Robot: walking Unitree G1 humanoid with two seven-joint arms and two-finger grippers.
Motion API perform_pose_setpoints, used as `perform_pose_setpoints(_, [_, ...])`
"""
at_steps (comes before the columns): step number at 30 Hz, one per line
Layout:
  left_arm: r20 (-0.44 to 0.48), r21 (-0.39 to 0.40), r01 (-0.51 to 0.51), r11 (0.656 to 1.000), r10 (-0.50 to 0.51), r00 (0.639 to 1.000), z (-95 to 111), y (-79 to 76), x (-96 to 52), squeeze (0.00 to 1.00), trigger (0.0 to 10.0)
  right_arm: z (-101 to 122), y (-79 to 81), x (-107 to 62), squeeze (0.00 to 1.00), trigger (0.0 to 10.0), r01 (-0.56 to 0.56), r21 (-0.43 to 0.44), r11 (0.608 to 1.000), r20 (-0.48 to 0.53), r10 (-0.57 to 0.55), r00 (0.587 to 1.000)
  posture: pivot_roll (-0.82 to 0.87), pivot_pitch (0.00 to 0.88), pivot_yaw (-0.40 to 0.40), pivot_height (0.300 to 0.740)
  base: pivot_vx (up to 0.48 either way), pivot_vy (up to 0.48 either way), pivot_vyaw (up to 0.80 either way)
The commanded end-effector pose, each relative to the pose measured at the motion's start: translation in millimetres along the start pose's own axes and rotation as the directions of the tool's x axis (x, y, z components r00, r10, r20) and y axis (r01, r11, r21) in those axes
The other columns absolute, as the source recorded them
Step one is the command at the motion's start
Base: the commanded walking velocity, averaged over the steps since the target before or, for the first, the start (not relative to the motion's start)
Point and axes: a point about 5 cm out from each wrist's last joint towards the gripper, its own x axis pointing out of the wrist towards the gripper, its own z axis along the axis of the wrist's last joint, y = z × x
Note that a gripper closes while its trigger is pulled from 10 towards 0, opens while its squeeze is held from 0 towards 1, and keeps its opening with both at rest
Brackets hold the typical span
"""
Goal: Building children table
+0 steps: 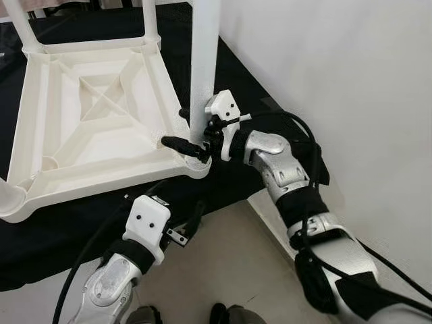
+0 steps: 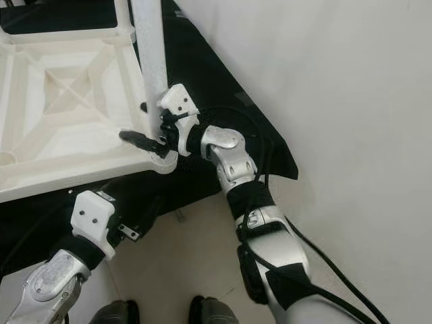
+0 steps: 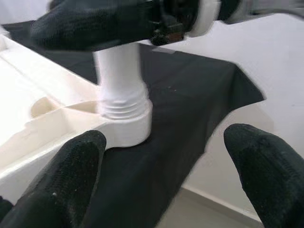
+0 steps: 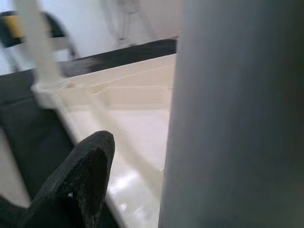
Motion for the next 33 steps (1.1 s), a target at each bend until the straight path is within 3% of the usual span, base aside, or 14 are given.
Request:
perform_pose_setpoints(1, [-0.010, -0.008, 0.027, 1.000, -0.027, 1.000, -0.1, -4.2, -2.2, 0.00, 10.0, -3.7, 6.2, 4.9, 0.00, 10.0, -0.066, -0.001, 0.998, -0.015, 0.066, 0.998, 0.22, 0.197, -0.132, 0.740, 0.000, 0.000, 0.00])
perform_pose_setpoints(10, [-0.001, -0.002, -0.015, 1.000, 0.015, 1.000, 6.3, -3.3, -10.7, 0.00, 10.0, -27.8, 3.2, -7.2, 0.00, 10.0, -0.099, 0.075, 0.992, -0.096, 0.106, 0.990, 0.24, 0.200, -0.143, 0.740, 0.000, 0.000, 0.00])
perform_pose_setpoints(15, [0.006, 0.006, -0.042, 0.999, 0.042, 0.999, 9.6, -0.9, -14.9, 0.00, 10.0, -46.9, 2.9, -18.7, 0.00, 10.0, -0.049, 0.124, 0.991, -0.146, 0.067, 0.987, 0.24, 0.201, -0.148, 0.740, 0.000, 0.000, 0.00])
perform_pose_setpoints(16, [0.005, 0.006, -0.051, 0.999, 0.051, 0.999, 10.8, -0.5, -17.6, 0.00, 10.0, -51.5, 0.9, -21.8, 0.00, 3.2, -0.009, 0.135, 0.991, -0.154, 0.030, 0.988, 0.24, 0.201, -0.151, 0.740, 0.000, 0.000, 0.00])
perform_pose_setpoints(19, [0.002, 0.006, -0.055, 0.998, 0.055, 0.998, 11.0, -0.3, -18.9, 0.00, 10.0, -52.1, -0.7, -22.4, 0.00, 3.2, 0.011, 0.140, 0.990, -0.147, 0.010, 0.989, 0.24, 0.201, -0.151, 0.740, 0.000, 0.000, 0.00])
perform_pose_setpoints(20, [0.001, 0.005, -0.063, 0.998, 0.063, 0.998, 11.1, 0.2, -19.8, 0.00, 10.0, -51.2, -2.4, -23.0, 0.00, 0.0, 0.028, 0.149, 0.988, -0.133, -0.008, 0.991, 0.25, 0.200, -0.155, 0.740, 0.000, 0.000, 0.00])
perform_pose_setpoints(29, [-0.003, -0.001, -0.087, 0.996, 0.087, 0.996, 11.8, -0.8, -23.9, 0.00, 10.0, -47.8, -10.3, -27.7, 0.00, 0.0, 0.097, 0.195, 0.976, -0.086, -0.082, 0.993, 0.25, 0.201, -0.162, 0.740, 0.000, 0.000, 0.00])
perform_pose_setpoints(30, [-0.015, -0.003, -0.103, 0.995, 0.103, 0.995, 10.2, -1.6, -28.6, 0.00, 10.0, -49.5, -15.0, -33.5, 0.00, 0.0, 0.172, 0.212, 0.962, -0.077, -0.159, 0.984, 0.25, 0.199, -0.173, 0.740, 0.000, 0.000, 0.00])
perform_pose_setpoints(31, [-0.015, -0.003, -0.103, 0.995, 0.103, 0.995, 10.2, -1.6, -28.6, 0.00, 10.0, -49.5, -15.0, -33.5, 0.00, 0.0, 0.172, 0.212, 0.962, -0.077, -0.159, 0.984, 0.25, 0.199, -0.173, 0.740, 0.000, 0.000, 0.00])
perform_pose_setpoints(33, [-0.039, -0.012, -0.129, 0.992, 0.129, 0.991, 6.9, -2.8, -37.9, 0.00, 10.0, -61.6, -19.0, -44.2, 0.00, 0.0, 0.343, 0.248, 0.906, -0.093, -0.330, 0.939, 0.24, 0.205, -0.179, 0.740, 0.000, 0.000, 0.00])
